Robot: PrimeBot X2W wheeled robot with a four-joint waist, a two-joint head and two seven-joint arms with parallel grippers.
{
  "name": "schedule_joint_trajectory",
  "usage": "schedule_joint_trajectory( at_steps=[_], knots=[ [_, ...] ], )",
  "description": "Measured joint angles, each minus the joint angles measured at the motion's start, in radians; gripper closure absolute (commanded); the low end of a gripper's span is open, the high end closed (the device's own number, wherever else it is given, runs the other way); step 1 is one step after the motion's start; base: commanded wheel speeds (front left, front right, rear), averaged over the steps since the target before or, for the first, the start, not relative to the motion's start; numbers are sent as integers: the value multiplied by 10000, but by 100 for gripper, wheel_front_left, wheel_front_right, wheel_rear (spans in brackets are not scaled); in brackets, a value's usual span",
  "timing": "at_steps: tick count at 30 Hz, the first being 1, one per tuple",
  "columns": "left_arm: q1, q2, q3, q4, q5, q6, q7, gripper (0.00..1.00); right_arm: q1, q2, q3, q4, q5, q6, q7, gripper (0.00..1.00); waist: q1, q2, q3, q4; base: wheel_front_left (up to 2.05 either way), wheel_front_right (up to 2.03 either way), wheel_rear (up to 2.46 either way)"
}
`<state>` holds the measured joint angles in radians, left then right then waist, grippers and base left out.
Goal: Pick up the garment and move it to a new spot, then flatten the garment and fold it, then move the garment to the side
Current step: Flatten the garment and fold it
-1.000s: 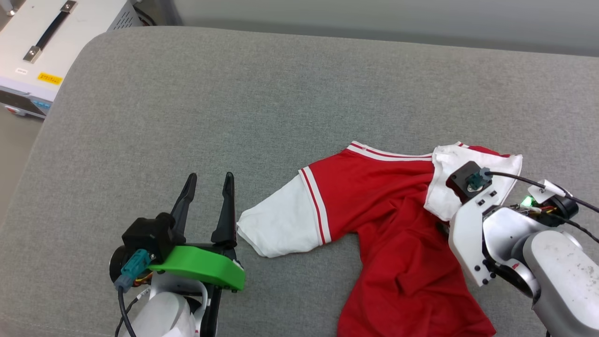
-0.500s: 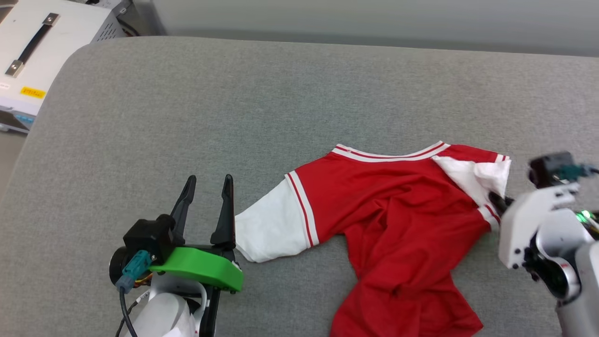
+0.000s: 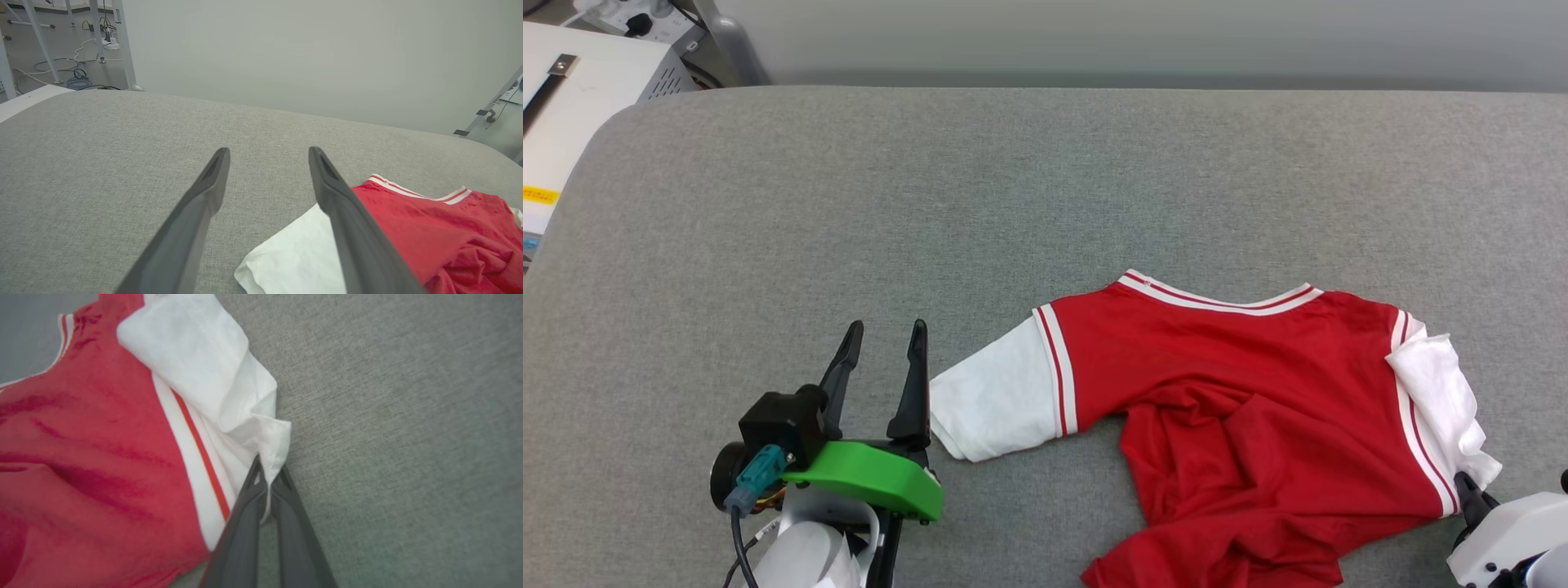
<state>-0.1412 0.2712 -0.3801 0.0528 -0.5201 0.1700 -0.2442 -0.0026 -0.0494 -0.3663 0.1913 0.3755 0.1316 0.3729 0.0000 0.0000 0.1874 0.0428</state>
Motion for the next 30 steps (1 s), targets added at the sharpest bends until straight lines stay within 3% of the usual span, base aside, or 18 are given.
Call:
schedule_joint_trajectory(
  at_steps=[1,2,8,14,23,30],
  knots=[
    [0,25,0,-4,0,0,19,0,0,0,13,113,113,2,-157,56,0,0,18,-17,0,0,0],
    [0,58,2,0,0,0,58,0,-2,0,44,213,159,8,-380,0,0,0,37,-38,0,0,0],
    [6,109,-10,23,-15,2,86,0,-23,10,79,362,196,0,-2253,0,0,0,15,-43,0,0,0],
    [105,117,-8,77,-96,17,96,0,12,4,207,-479,-627,-2,-3538,0,0,0,-211,33,0,0,0],
    [342,476,138,236,-336,25,606,0,307,8,1611,-1672,-1221,-2,-4073,0,0,0,-708,2,0,0,0],
    [253,918,-182,405,-924,-337,2627,0,866,10,2433,-2824,-1710,-2,-3916,0,0,0,-924,-101,0,0,0]
  ],
)
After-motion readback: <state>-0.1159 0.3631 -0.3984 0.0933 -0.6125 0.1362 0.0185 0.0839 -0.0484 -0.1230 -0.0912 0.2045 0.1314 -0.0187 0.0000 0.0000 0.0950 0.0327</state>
